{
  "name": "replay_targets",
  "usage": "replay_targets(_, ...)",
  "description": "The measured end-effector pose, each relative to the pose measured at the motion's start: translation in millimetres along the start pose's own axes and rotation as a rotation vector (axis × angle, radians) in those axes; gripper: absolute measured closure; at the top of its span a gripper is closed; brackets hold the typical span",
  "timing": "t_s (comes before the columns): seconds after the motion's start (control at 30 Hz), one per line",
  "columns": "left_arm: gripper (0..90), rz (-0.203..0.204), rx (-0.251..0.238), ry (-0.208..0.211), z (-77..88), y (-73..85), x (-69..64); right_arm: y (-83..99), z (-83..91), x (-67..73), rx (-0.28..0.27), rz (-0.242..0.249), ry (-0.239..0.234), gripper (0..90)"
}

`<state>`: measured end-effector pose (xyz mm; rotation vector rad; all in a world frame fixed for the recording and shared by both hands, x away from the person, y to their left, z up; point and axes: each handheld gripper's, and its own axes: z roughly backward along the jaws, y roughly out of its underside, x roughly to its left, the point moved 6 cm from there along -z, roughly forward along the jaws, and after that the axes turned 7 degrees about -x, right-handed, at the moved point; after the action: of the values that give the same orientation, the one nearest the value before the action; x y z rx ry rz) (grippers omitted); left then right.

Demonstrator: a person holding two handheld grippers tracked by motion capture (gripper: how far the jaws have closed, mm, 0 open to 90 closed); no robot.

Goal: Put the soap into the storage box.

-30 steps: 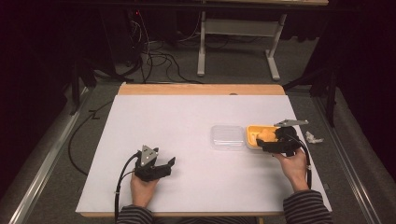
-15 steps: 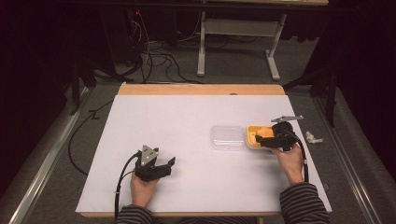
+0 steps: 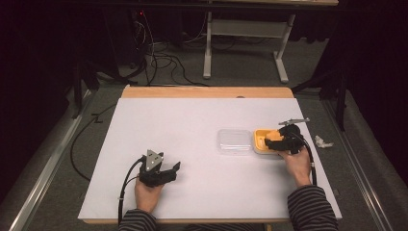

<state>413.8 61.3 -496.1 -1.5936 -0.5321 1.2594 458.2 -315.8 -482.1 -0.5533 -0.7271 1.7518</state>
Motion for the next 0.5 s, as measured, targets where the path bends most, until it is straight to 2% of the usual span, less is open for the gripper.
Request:
replay_targets(0.1,25.5,0.014,-0.001,-0.003,-0.3,-0.9,0.7,0.1,-2.5,-0.2,0.014,0.007,0.003,27.1)
replay_targets(0.4,25.5,0.007,0.002,0.006,0.5,-0.6,0.0,1.8,-12.9,3.8,0.057,0.041,0.032,27.0)
replay_targets(0.5,25.5,0.010,0.002,0.012,0.9,-0.7,-0.3,4.4,-13.1,0.7,0.063,0.007,0.026,26.9)
